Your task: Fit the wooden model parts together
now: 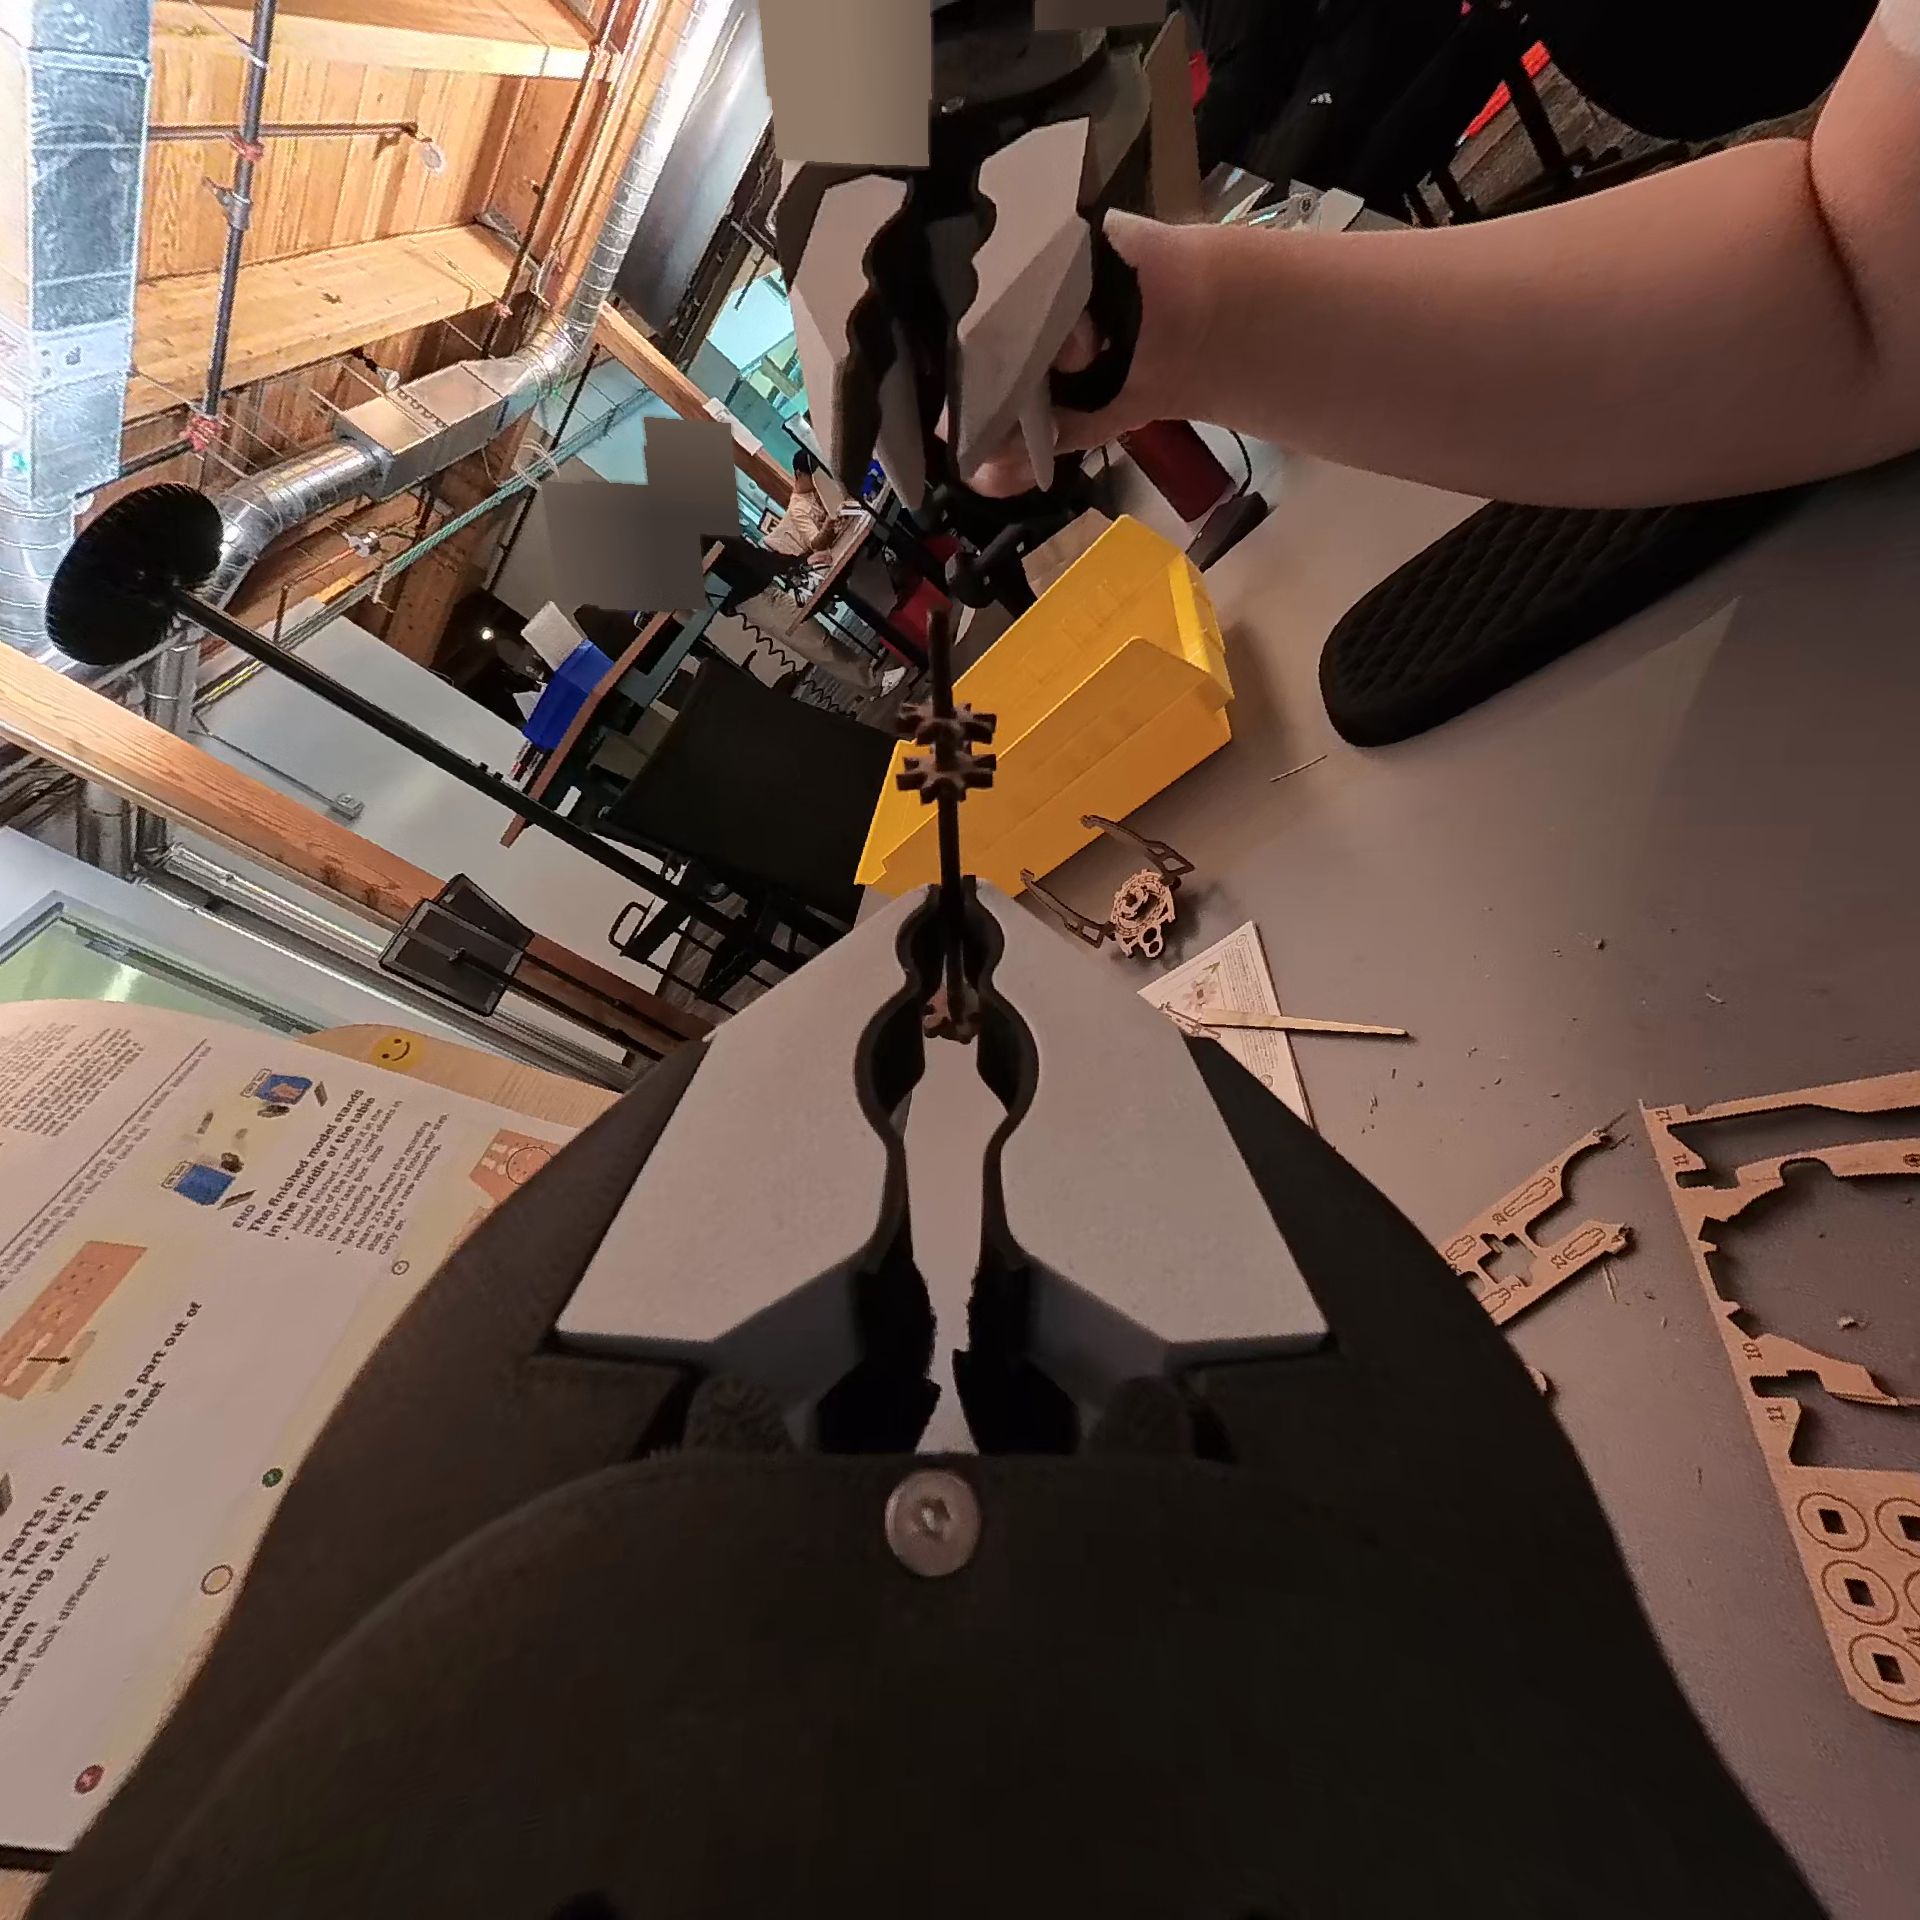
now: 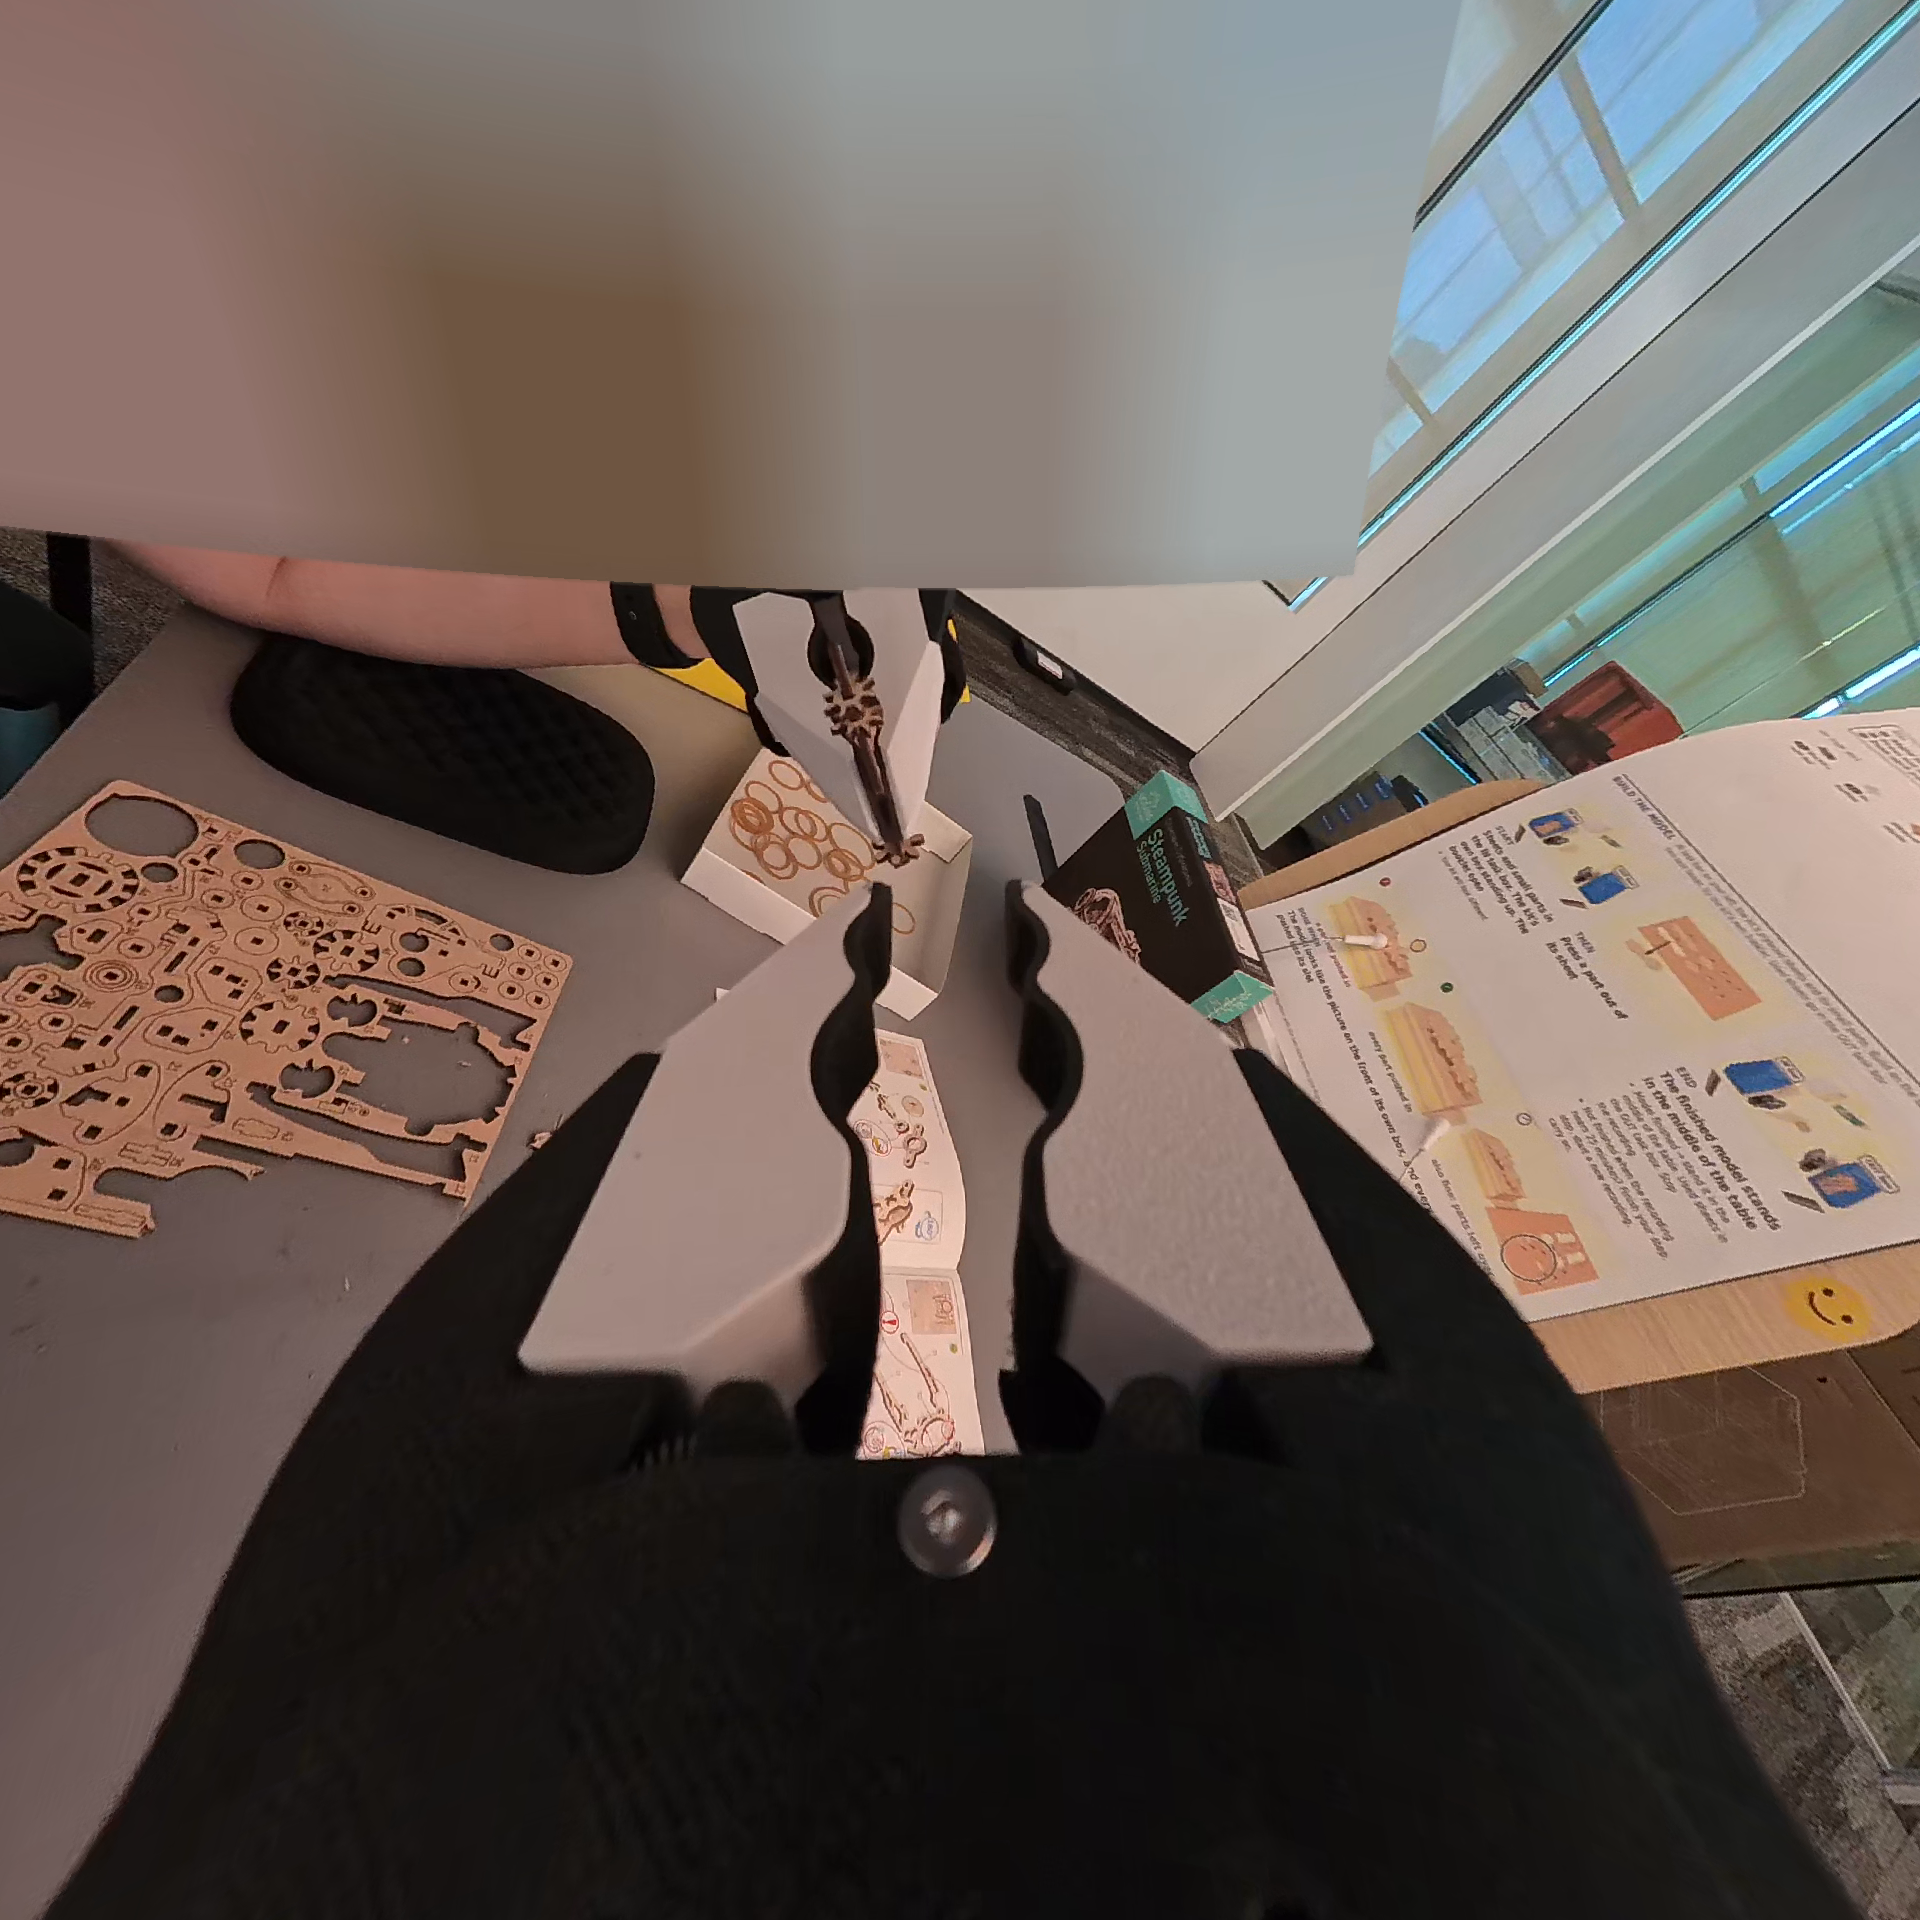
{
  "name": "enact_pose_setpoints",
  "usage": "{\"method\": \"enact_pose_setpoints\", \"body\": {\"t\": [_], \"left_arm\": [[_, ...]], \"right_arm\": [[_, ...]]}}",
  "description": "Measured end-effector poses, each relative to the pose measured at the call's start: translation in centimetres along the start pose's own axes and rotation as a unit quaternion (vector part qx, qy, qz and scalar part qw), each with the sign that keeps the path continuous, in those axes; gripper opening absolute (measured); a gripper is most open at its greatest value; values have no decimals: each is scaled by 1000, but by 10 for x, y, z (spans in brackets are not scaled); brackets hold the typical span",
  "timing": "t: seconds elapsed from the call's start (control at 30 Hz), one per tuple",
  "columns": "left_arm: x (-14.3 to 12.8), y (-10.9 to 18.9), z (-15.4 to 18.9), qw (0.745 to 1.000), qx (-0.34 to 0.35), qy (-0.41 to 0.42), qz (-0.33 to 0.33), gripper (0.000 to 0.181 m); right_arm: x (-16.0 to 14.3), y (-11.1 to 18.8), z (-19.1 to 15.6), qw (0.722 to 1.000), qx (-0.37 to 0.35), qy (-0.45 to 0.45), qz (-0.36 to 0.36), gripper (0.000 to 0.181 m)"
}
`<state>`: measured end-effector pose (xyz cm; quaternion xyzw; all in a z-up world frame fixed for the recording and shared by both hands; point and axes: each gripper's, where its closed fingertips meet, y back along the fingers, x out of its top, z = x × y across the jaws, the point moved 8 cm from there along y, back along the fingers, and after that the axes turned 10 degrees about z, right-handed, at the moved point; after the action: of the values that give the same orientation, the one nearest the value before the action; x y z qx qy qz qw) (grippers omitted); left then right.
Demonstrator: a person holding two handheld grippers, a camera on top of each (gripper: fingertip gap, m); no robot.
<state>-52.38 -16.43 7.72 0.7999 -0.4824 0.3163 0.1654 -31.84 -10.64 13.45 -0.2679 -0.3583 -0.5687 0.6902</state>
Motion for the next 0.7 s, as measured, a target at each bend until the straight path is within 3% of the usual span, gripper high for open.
{"method": "enact_pose_setpoints", "body": {"t": [0.7], "left_arm": [[12, 0, 1, 1000, 7, 4, 17, 0]], "right_arm": [[32, -4, -15, 1000, -11, 7, 17, 20]]}}
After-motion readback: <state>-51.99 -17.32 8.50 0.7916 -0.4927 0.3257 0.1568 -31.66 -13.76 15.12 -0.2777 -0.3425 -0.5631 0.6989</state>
